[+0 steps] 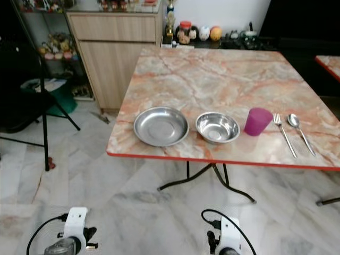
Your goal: Setting the table
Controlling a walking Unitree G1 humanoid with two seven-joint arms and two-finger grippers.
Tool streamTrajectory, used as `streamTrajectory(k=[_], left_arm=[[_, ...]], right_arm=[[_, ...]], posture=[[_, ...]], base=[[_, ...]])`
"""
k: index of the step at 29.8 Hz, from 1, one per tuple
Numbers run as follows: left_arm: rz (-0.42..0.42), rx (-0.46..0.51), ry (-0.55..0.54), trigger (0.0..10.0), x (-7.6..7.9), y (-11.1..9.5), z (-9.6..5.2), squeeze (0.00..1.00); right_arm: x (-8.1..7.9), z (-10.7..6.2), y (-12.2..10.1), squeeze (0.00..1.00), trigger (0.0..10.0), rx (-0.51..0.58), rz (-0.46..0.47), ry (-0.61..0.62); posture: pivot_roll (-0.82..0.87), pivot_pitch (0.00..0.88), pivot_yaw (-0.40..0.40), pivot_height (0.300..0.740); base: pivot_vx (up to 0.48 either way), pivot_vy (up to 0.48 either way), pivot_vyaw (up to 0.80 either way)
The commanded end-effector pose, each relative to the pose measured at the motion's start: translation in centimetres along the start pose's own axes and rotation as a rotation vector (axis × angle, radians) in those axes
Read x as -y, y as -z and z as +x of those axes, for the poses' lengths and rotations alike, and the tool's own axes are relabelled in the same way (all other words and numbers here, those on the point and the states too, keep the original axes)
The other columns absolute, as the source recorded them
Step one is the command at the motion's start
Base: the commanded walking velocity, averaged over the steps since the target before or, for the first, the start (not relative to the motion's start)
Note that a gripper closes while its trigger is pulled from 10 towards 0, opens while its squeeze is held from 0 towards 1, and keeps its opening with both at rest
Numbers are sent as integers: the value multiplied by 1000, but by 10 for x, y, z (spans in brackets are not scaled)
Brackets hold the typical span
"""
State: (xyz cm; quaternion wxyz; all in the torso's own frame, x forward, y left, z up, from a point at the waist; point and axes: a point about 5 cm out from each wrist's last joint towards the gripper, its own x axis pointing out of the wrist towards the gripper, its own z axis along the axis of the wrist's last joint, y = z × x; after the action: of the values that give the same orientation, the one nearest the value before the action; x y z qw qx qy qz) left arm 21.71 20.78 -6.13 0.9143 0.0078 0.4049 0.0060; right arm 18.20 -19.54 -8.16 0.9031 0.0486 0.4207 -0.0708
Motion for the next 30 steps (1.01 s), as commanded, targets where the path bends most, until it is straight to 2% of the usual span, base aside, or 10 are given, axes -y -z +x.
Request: streamTrajectory(k=[1, 4, 9, 11, 23, 30], left_arm=[[-4, -1, 5, 10000, 2, 0, 0, 0], [-4, -1, 4, 10000, 2, 0, 0, 0], [-5, -1, 4, 10000, 2, 0, 0, 0], [-7, -1, 2, 10000, 2, 0, 0, 0], [5, 5, -9, 10000, 1, -1, 0, 0], [14, 56, -29, 10000, -7, -14, 1, 0]], right_arm=[[3, 0, -1, 0, 10000, 3, 7, 10], [3, 0, -1, 0, 10000, 1, -25, 6], [2, 0, -2, 0, 10000, 2, -29, 2], [2, 0, -1, 0, 10000, 0, 0, 9], [2, 0, 0, 0, 10000, -6, -4, 4], [3, 0, 1, 0, 10000, -11, -6, 5]], posture=[[54, 0, -38, 740], [54, 0, -39, 740], [54, 0, -39, 740], [54, 0, -39, 740], [54, 0, -39, 740], [56, 0, -41, 740]], base=[[0, -244, 0], [0, -244, 146], [0, -241, 800], [0, 0, 0], [0, -143, 0], [0, 0, 0]])
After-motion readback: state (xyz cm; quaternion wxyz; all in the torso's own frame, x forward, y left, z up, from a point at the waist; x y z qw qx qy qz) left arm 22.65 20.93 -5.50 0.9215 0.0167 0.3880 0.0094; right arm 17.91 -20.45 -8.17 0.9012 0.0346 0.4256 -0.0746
